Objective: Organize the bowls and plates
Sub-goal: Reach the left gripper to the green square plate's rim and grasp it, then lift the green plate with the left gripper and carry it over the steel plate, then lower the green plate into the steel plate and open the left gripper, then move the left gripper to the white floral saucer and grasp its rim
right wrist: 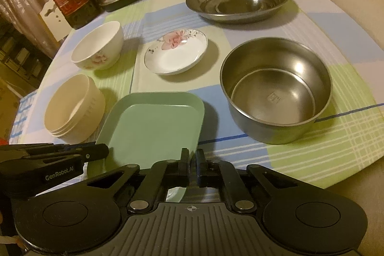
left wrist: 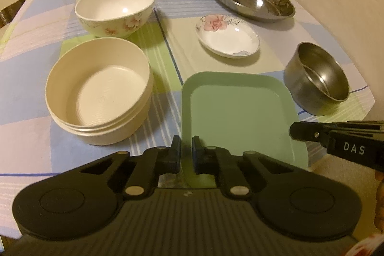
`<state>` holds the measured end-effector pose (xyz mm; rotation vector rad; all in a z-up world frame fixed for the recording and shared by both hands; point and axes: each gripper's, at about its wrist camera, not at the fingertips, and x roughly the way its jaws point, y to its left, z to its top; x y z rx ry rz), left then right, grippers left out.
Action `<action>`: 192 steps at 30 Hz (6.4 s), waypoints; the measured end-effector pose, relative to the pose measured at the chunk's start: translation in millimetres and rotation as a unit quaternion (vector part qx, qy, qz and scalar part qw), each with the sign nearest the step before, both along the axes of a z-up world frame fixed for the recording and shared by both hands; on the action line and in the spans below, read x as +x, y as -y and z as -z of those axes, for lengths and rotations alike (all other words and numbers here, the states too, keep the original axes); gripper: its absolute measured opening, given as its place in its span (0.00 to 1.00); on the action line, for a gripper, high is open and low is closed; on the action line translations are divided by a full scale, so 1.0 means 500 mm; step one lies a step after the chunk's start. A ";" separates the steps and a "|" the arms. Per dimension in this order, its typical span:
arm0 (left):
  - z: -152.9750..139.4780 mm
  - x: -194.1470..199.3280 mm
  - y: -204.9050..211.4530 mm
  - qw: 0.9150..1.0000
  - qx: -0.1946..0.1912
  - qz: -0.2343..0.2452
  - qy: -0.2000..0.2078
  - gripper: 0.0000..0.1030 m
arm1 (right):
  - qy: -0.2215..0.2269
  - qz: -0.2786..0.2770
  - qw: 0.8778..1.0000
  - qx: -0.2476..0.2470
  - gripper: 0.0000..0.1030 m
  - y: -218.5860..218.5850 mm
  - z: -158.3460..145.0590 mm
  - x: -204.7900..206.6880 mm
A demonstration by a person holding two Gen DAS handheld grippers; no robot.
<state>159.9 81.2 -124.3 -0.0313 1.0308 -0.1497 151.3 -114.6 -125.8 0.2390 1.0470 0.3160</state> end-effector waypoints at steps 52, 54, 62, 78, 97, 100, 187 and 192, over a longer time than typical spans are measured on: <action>-0.122 0.369 0.219 0.993 -0.007 0.055 0.108 0.07 | 0.114 0.055 0.992 -0.015 0.05 0.217 -0.102 0.333; -0.109 0.400 0.219 0.993 -0.008 0.055 0.103 0.07 | 0.112 0.054 0.992 -0.019 0.05 0.216 -0.092 0.360; -0.053 0.493 0.226 0.996 -0.006 0.055 0.077 0.07 | 0.088 0.059 0.994 -0.026 0.05 0.217 -0.030 0.470; 0.012 0.586 0.224 0.998 -0.001 0.048 0.037 0.07 | 0.052 0.051 0.997 -0.038 0.05 0.209 0.051 0.567; -0.016 0.571 0.226 0.997 0.005 0.054 0.055 0.17 | 0.083 0.058 0.994 -0.042 0.05 0.217 0.029 0.549; -0.040 0.552 0.225 0.996 0.003 0.057 0.066 0.17 | 0.090 0.070 0.993 -0.027 0.05 0.229 0.009 0.533; -0.168 -0.076 0.123 0.996 0.009 -0.081 0.040 0.22 | 0.053 -0.074 0.994 0.065 0.80 0.213 -0.127 -0.027; -0.164 -0.049 0.125 0.996 0.012 -0.075 0.043 0.26 | 0.040 -0.070 0.994 0.071 0.80 0.216 -0.121 -0.004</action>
